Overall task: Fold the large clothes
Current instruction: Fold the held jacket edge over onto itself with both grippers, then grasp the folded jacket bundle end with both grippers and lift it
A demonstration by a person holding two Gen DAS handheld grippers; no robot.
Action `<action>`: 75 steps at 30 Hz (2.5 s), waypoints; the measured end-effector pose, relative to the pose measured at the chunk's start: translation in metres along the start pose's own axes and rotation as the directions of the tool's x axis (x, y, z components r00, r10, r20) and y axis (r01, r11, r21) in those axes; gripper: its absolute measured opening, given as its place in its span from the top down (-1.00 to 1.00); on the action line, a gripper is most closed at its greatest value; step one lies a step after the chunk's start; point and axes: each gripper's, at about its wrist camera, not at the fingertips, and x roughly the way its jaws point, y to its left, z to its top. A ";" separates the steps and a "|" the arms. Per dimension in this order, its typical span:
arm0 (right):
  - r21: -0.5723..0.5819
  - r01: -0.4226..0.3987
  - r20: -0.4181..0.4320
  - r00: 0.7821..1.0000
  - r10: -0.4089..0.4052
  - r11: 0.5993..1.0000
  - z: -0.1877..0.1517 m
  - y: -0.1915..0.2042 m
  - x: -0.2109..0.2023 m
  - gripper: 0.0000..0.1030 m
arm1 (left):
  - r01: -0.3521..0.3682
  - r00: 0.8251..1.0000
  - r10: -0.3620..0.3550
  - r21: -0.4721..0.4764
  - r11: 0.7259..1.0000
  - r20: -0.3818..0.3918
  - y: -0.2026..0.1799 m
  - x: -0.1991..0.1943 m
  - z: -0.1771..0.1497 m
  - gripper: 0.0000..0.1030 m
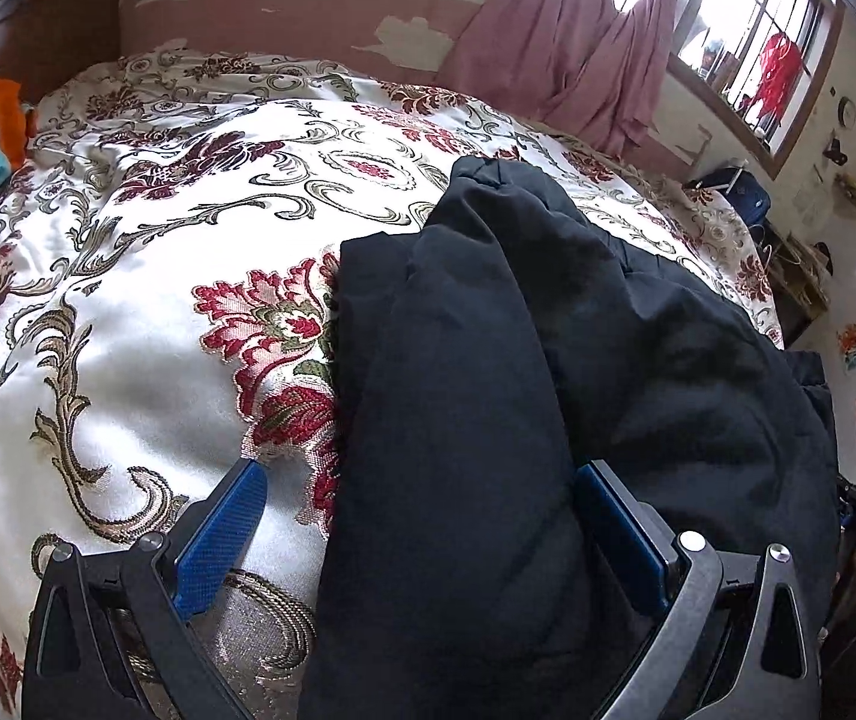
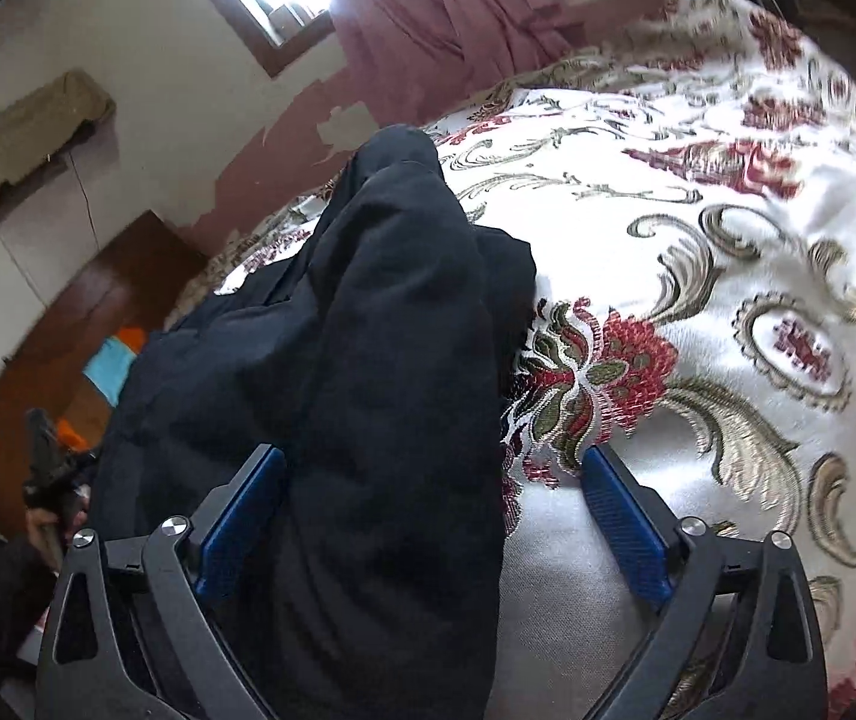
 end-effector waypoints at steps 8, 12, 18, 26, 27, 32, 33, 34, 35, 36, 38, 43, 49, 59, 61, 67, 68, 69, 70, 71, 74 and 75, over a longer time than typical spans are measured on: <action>0.029 -0.031 0.027 0.999 0.030 0.999 -0.005 -0.008 0.009 -0.97 | 0.031 0.999 -0.031 -0.003 1.000 -0.012 0.004 0.002 0.000 -1.00; 0.029 -0.041 0.034 0.999 0.040 0.999 -0.006 -0.009 0.008 -0.98 | 0.061 0.998 -0.061 0.009 0.998 -0.032 0.004 0.003 -0.001 -1.00; -0.005 -0.089 0.044 0.995 0.089 0.996 -0.009 -0.004 0.006 -0.98 | 0.137 0.988 -0.134 0.039 0.990 -0.070 -0.003 0.005 -0.004 -1.00; -0.101 -0.160 -0.009 0.987 0.159 0.982 -0.013 0.021 0.014 -0.94 | 0.083 0.992 -0.078 0.045 0.996 -0.098 -0.011 0.012 0.001 -1.00; -0.108 -0.148 -0.012 0.989 0.148 0.983 -0.013 0.022 0.015 -0.94 | 0.083 0.992 -0.078 0.043 0.996 -0.100 -0.011 0.013 0.002 -1.00; -0.091 -0.152 -0.014 0.988 0.151 0.984 -0.012 0.023 0.013 -0.93 | 0.111 0.987 -0.105 0.038 0.993 -0.125 -0.012 0.013 0.002 -1.00; -0.092 -0.150 -0.017 0.989 0.149 0.984 -0.012 0.023 0.015 -0.93 | 0.118 0.985 -0.112 0.041 0.992 -0.130 -0.014 0.012 0.002 -0.99; -0.090 -0.149 -0.021 0.989 0.148 0.985 -0.011 0.023 0.015 -0.93 | 0.118 0.985 -0.111 0.046 0.992 -0.132 -0.016 0.011 0.001 -0.96; -0.086 -0.148 -0.027 0.989 0.146 0.985 -0.011 0.023 0.016 -0.93 | 0.110 0.986 -0.102 0.054 0.992 -0.130 -0.018 0.010 0.000 -0.93; -0.083 -0.146 -0.032 0.989 0.143 0.986 -0.011 0.022 0.018 -0.93 | 0.099 0.988 -0.091 0.059 0.993 -0.128 -0.020 0.010 0.000 -0.86; -0.078 -0.136 -0.044 0.990 0.133 0.988 -0.011 0.023 0.021 -0.93 | 0.070 0.992 -0.064 0.053 0.996 -0.111 -0.024 0.006 -0.001 -0.62; -0.087 -0.102 -0.061 0.993 0.097 0.991 -0.011 0.025 0.025 -0.92 | -0.024 0.998 0.029 0.087 0.996 -0.060 -0.044 -0.001 -0.006 -0.22; -0.096 -0.082 -0.049 0.996 0.078 0.992 -0.014 0.027 0.022 -0.74 | -0.108 0.994 0.112 0.159 0.981 -0.018 -0.058 -0.005 -0.009 -0.13; -0.099 -0.112 -0.038 0.993 0.108 0.989 -0.014 0.034 0.010 0.07 | -0.119 0.993 0.121 0.164 0.979 -0.002 -0.058 -0.009 -0.009 -0.02; -0.089 -0.121 -0.032 0.992 0.119 0.989 -0.013 0.036 0.007 0.24 | -0.123 0.992 0.125 0.168 0.978 0.002 -0.060 -0.011 -0.009 0.13; -0.127 -0.136 0.011 0.990 0.139 0.983 -0.007 0.058 -0.012 0.59 | -0.078 0.997 0.079 0.071 0.994 -0.006 -0.057 -0.027 0.001 0.59; -0.141 -0.140 0.021 0.989 0.144 0.980 -0.005 0.065 -0.017 0.62 | -0.067 0.998 0.068 0.042 0.997 -0.005 -0.056 -0.030 0.002 0.61; -0.151 -0.146 0.029 0.988 0.152 0.978 -0.003 0.070 -0.021 0.64 | -0.057 0.998 0.057 0.016 0.998 0.002 -0.055 -0.035 0.004 0.65; -0.159 -0.152 0.035 0.986 0.160 0.975 -0.001 0.075 -0.025 0.64 | -0.049 0.999 0.049 -0.002 0.999 0.010 -0.056 -0.038 0.005 0.68; -0.166 -0.161 0.042 0.985 0.170 0.973 0.001 0.079 -0.029 0.65 | -0.044 0.999 0.045 -0.013 0.999 0.024 -0.057 -0.044 0.006 0.69; -0.199 -0.187 0.063 0.977 0.203 0.962 0.005 0.097 -0.040 0.67 | -0.051 0.997 0.051 0.000 0.999 0.054 -0.065 -0.060 0.010 0.72; -0.213 -0.193 0.067 0.975 0.212 0.958 0.004 0.103 -0.043 0.67 | -0.054 0.997 0.054 0.004 0.999 0.060 -0.068 -0.064 0.012 0.72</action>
